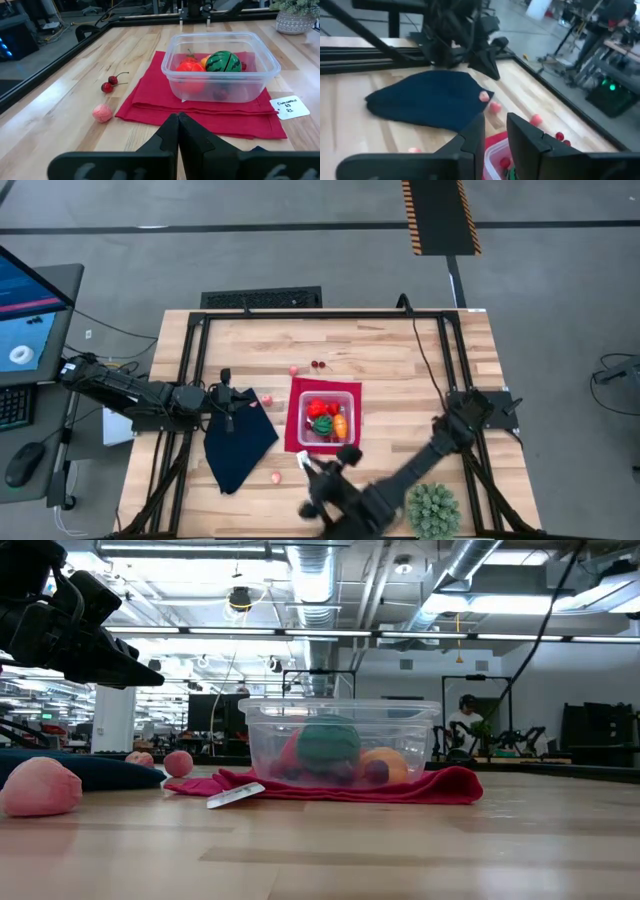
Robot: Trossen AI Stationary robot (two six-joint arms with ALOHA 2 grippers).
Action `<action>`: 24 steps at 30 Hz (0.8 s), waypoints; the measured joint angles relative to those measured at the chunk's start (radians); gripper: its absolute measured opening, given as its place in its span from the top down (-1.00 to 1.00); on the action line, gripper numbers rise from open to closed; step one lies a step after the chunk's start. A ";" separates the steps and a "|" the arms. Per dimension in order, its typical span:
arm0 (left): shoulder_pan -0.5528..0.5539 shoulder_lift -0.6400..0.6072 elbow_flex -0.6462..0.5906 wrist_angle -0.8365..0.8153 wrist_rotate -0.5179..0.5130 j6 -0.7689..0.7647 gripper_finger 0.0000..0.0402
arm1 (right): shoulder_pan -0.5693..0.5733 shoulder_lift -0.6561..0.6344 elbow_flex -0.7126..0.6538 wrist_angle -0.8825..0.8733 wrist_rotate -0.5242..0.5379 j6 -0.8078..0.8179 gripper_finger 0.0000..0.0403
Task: Pick and placing Produce into tupperware
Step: Put the peach in the transparent bin
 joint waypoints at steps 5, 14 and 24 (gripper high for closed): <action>0.000 0.000 0.000 0.000 0.000 0.000 1.00 | 0.068 0.000 0.000 0.042 0.034 -0.048 0.52; 0.000 0.000 0.000 0.000 0.000 0.000 1.00 | 0.132 0.010 -0.138 0.996 -0.633 -0.777 0.57; 0.000 0.000 0.000 0.000 0.000 0.000 1.00 | -0.072 -0.012 -0.148 1.061 -1.203 -0.942 0.57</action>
